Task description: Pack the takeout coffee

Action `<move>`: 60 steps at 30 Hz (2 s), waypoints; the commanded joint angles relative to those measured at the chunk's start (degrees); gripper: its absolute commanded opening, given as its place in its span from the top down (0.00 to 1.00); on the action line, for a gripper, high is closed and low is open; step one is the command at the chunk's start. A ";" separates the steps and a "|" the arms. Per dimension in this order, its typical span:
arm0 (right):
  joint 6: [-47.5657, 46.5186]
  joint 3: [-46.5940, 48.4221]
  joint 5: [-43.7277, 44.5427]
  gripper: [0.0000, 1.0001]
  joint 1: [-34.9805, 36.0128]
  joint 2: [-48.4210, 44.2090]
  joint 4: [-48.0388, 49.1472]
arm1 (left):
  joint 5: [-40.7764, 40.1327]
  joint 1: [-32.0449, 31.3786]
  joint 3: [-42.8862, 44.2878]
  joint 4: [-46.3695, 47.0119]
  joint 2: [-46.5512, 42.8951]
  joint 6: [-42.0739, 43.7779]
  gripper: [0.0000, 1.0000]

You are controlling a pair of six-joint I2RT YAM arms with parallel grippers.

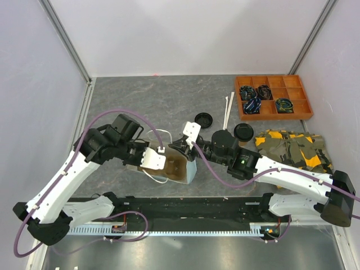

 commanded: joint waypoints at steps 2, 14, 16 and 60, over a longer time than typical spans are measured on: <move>3.92 3.27 -2.55 1.00 -1.35 0.80 2.66 | -6.85 -0.70 -4.83 -1.30 -1.32 6.15 0.83; 5.16 3.53 -9.76 1.00 -3.38 1.59 4.24 | -14.33 -1.23 -9.15 2.92 4.04 8.08 0.84; 5.59 3.62 -10.37 1.00 -3.55 2.03 4.60 | -13.98 -1.32 -8.71 4.32 3.78 8.96 0.84; 7.53 5.47 -19.95 1.00 -10.15 5.99 6.97 | -22.77 -3.25 -7.57 4.68 16.69 12.66 0.86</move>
